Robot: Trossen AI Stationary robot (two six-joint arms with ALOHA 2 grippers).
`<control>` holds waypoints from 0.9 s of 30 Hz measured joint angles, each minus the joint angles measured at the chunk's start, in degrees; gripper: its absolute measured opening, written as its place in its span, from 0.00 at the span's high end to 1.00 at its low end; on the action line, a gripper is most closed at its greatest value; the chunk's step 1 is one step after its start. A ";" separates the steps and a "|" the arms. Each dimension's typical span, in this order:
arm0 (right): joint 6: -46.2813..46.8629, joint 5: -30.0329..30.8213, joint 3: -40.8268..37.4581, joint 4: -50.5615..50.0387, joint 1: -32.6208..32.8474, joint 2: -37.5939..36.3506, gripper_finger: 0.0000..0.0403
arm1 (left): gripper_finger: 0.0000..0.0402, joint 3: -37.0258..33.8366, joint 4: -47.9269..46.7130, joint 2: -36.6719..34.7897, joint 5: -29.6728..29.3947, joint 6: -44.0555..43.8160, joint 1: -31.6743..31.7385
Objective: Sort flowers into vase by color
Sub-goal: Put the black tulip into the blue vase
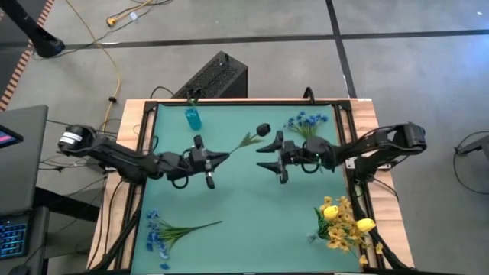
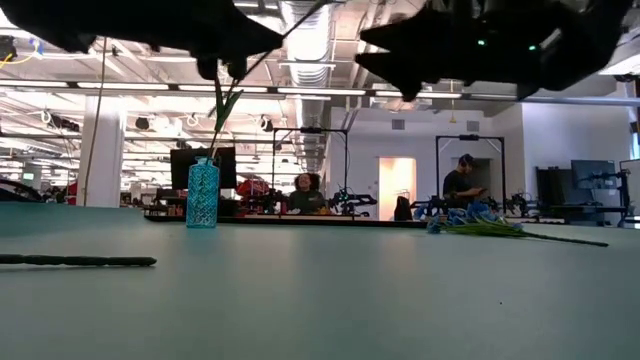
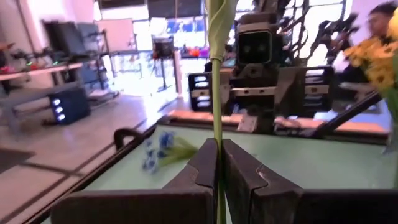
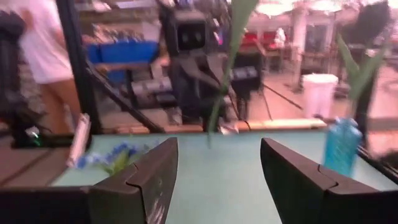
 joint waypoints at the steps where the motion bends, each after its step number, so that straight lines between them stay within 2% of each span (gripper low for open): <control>1: 0.42 -0.96 0.74 1.83 -0.53 1.08 0.37 | 1.00 0.00 2.26 1.25 1.79 0.10 0.81; 4: 0.33 -1.35 3.30 8.29 -1.28 6.09 0.37 | 1.00 0.02 8.57 5.04 8.46 -0.86 3.21; 7: 0.65 -3.98 6.51 12.16 -2.40 11.43 0.37 | 1.00 0.07 13.05 8.12 12.60 -1.21 4.78; 12: 0.78 -8.47 11.33 13.74 -3.68 16.69 0.37 | 1.00 0.09 14.61 9.50 13.13 -1.82 5.39; 17: 0.67 -8.91 12.47 13.40 -4.63 17.05 0.37 | 1.00 0.07 12.90 8.60 14.85 -0.12 5.37; 27: 0.07 -8.93 13.10 13.09 -6.22 16.81 0.37 | 1.00 0.09 12.17 6.29 13.76 6.36 6.83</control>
